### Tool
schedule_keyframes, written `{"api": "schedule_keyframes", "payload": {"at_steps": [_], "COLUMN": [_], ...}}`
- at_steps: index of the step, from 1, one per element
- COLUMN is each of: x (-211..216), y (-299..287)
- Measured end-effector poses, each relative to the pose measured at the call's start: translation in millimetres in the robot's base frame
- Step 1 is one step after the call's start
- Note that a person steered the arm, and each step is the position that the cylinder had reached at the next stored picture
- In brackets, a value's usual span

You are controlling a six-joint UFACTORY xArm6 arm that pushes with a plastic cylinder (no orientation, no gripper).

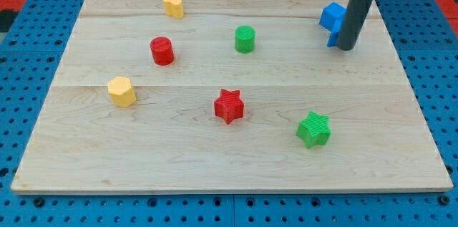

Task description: Slide red star to red circle

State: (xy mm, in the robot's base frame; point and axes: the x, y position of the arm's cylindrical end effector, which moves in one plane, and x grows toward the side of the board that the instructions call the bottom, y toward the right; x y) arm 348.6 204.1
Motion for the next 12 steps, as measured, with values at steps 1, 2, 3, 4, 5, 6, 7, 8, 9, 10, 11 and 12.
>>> {"api": "schedule_keyframes", "payload": {"at_steps": [1,2,3,4,5,6,7,8,9,10,11,12], "x": [-18.2,-43.1,-55.7,-47.0,-7.8,31.0,62.9,78.0,80.9,100.7,128.9,156.9], "y": [11.9,10.9,-2.7,11.8,18.0,-1.9,-23.4,-34.8,-46.5,-80.8,-115.6,-133.9]}}
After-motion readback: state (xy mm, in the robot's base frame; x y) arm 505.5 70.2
